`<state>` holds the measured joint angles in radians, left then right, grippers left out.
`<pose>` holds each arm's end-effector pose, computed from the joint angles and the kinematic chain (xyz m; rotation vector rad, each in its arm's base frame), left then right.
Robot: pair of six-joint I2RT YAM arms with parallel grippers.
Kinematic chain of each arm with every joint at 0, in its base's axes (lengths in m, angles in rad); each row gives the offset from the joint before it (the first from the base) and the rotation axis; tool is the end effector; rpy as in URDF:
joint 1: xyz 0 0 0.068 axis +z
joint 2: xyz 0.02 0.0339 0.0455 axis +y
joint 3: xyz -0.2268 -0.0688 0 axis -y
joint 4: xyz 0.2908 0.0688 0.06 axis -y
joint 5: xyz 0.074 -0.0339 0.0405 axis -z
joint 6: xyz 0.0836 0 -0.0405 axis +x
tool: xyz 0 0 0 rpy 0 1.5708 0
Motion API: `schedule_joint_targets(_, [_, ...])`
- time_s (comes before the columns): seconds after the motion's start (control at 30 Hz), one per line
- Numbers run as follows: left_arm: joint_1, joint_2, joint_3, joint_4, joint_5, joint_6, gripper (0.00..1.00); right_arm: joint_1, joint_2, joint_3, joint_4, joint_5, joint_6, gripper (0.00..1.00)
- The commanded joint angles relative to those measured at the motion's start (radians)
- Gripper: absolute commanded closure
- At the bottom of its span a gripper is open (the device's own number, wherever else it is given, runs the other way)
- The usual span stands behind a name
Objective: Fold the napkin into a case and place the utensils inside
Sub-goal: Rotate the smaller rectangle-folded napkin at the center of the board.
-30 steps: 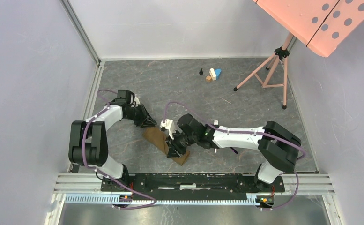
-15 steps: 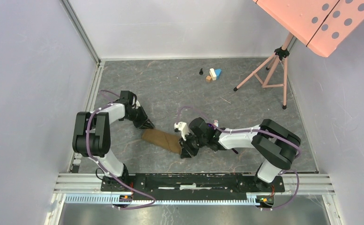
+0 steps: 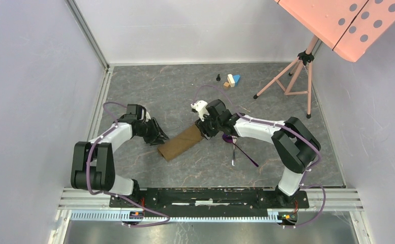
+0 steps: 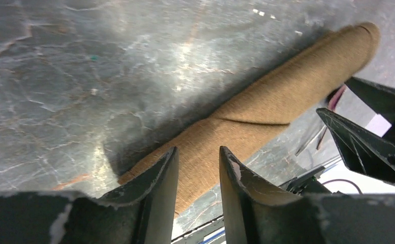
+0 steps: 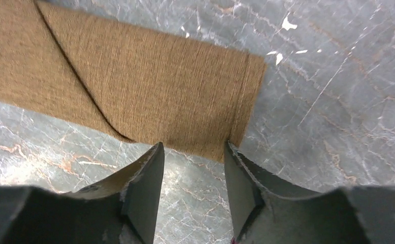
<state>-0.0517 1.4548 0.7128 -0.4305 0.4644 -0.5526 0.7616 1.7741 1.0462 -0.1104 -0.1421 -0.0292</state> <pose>0.3040 -0.0532 0.0494 -0.5630 2.7387 -0.7982 0.3013 0.3037 0.0704 -1.0096 2.2445 0.5014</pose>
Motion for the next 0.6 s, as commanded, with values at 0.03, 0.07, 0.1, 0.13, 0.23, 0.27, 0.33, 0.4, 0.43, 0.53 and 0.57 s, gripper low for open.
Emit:
schedule_joint_targets(0.03, [-0.027,-0.108,0.028,0.015,0.04,0.001,0.52,0.005,-0.066,-0.008,-0.033,-0.013,0.082,0.43])
schedule_joint_targets(0.07, [-0.027,-0.118,0.034,0.008,0.024,0.012,0.49,0.001,-0.087,-0.051,0.018,-0.069,0.127,0.42])
schedule_joint_targets(0.1, [-0.027,-0.114,0.04,0.001,0.006,0.021,0.47,-0.006,-0.106,-0.103,0.077,-0.116,0.19,0.41])
schedule_joint_targets(0.13, [-0.027,-0.098,0.051,-0.004,0.004,0.031,0.46,-0.01,-0.126,-0.146,0.139,-0.15,0.244,0.41])
schedule_joint_targets(0.23, [-0.027,0.003,0.095,-0.014,0.053,0.055,0.44,-0.021,-0.157,-0.284,0.352,-0.237,0.432,0.4])
schedule_joint_targets(0.27, [-0.027,0.038,0.103,-0.008,0.059,0.057,0.44,-0.021,-0.152,-0.323,0.416,-0.259,0.492,0.4])
schedule_joint_targets(0.33, [-0.027,0.088,0.109,0.01,0.058,0.052,0.44,-0.022,-0.125,-0.372,0.561,-0.296,0.591,0.4])
schedule_joint_targets(0.4, [-0.029,0.115,0.091,0.047,0.086,0.029,0.45,-0.025,-0.07,-0.377,0.639,-0.311,0.651,0.39])
schedule_joint_targets(0.43, [-0.032,0.119,0.075,0.074,0.096,0.008,0.45,-0.029,-0.044,-0.368,0.662,-0.318,0.677,0.4])
schedule_joint_targets(0.53, [-0.052,0.109,0.008,0.148,0.094,-0.057,0.46,-0.045,0.048,-0.286,0.685,-0.331,0.702,0.41])
schedule_joint_targets(0.57, [-0.059,0.107,-0.012,0.183,0.104,-0.081,0.47,-0.054,0.079,-0.247,0.679,-0.328,0.704,0.41])
